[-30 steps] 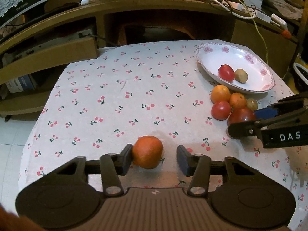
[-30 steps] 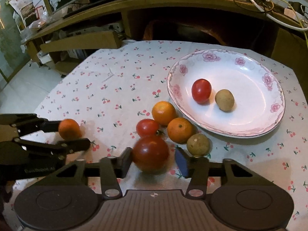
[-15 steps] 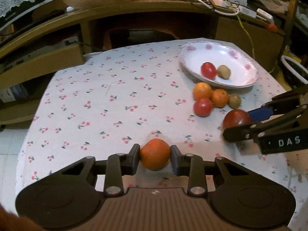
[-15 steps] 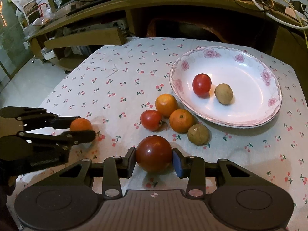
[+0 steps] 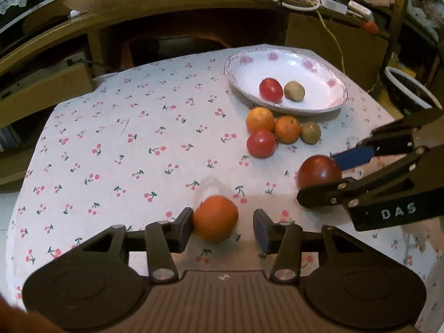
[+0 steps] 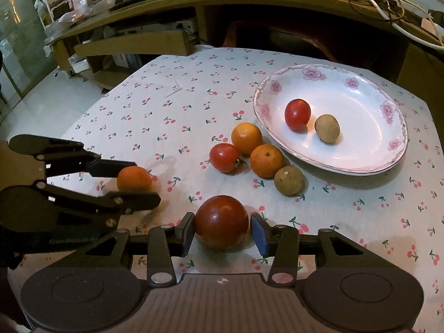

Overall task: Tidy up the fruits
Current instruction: 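Grasp the large dark red tomato with the right tool and lift it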

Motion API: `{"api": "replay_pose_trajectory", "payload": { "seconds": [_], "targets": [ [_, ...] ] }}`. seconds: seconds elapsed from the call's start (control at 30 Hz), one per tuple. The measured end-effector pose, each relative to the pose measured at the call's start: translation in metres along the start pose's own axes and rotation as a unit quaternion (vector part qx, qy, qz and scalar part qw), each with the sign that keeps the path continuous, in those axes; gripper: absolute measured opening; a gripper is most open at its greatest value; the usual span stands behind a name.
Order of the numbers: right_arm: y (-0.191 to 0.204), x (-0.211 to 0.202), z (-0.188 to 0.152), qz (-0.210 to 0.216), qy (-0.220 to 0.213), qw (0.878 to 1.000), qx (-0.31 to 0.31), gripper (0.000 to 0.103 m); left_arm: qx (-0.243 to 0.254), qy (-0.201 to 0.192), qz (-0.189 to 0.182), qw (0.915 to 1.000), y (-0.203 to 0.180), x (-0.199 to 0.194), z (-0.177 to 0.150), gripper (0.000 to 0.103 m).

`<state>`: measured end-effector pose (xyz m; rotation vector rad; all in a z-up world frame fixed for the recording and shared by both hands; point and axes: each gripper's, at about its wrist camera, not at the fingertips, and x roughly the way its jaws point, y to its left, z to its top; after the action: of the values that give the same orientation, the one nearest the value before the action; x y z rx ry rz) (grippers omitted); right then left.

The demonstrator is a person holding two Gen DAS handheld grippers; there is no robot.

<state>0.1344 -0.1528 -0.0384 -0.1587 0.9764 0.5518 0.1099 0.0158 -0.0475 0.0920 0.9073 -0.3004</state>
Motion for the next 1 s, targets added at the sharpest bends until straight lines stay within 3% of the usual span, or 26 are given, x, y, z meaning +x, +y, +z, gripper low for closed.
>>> {"api": "replay_pose_trajectory", "payload": {
  "seconds": [0.07, 0.67, 0.77, 0.87, 0.9, 1.0],
  "targets": [
    [-0.0005, 0.0008, -0.0005, -0.001, 0.001, 1.000, 0.003, 0.055, 0.007, -0.001, 0.003, 1.0000, -0.0010, -0.0001, -0.0012, 0.055],
    [0.0033, 0.0023, -0.0007, -0.002, 0.004, 1.000, -0.002, 0.055, 0.002, 0.000, 0.011, 0.9999, 0.0051, 0.0026, 0.0009, 0.058],
    [0.0049, 0.0034, -0.0006, -0.005, 0.006, 1.000, -0.007, 0.053, -0.002, 0.000, 0.018, 0.9998, 0.0058, 0.0026, 0.0019, 0.052],
    [0.0051, 0.0039, 0.0004, -0.013, 0.007, 1.000, -0.009, 0.040, -0.007, 0.001, 0.023, 0.9997, 0.0072, 0.0026, 0.0036, 0.043],
    [0.0042, 0.0032, 0.0008, -0.009, 0.007, 1.000, -0.006, 0.040, -0.008, 0.002, 0.022, 0.9997, 0.0073, 0.0024, 0.0039, 0.038],
    [0.0044, 0.0025, 0.0003, -0.012, 0.009, 1.000, -0.006, 0.040, -0.003, 0.004, 0.020, 0.9998, 0.0042, 0.0019, 0.0050, 0.038]
  ]
}}
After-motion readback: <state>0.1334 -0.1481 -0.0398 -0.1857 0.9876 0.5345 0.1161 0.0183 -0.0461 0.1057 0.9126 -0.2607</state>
